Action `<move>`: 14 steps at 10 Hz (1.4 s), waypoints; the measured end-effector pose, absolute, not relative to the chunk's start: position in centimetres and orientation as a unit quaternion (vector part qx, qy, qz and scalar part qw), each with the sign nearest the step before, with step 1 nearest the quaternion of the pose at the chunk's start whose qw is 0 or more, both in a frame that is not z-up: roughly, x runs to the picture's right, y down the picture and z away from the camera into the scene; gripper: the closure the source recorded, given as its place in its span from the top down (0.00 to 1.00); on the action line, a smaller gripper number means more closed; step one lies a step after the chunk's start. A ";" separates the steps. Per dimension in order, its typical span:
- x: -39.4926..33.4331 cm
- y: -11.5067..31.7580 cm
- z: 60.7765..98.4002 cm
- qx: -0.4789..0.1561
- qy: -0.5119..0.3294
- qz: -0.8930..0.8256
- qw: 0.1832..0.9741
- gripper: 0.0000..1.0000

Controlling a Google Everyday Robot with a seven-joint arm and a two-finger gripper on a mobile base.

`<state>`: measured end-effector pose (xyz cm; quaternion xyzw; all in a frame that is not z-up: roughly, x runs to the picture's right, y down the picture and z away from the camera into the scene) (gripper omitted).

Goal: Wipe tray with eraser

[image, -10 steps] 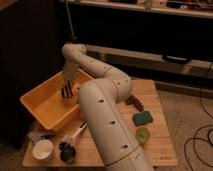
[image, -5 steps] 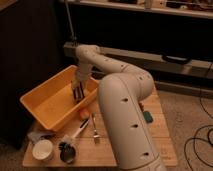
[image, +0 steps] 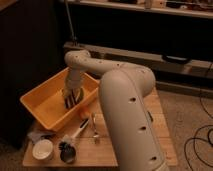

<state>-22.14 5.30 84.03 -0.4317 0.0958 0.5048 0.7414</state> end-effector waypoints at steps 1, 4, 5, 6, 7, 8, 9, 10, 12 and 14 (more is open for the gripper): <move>-23.4 6.5 83.1 -0.437 0.095 0.495 0.745 0.00; -27.1 9.2 80.2 -0.454 0.077 0.464 0.757 0.00; -28.1 9.3 79.8 -0.454 0.069 0.460 0.760 0.00; -29.4 9.2 79.5 -0.456 0.061 0.461 0.759 0.00; -29.7 8.7 79.9 -0.455 0.057 0.466 0.757 0.00; -29.9 8.0 80.5 -0.454 0.053 0.471 0.755 0.00; -30.1 6.9 81.7 -0.452 0.050 0.475 0.753 0.00; -30.1 5.8 82.9 -0.453 0.049 0.480 0.750 0.00; -28.7 3.2 85.9 -0.450 0.053 0.497 0.740 0.00; -27.6 0.9 88.8 -0.442 0.064 0.517 0.730 0.00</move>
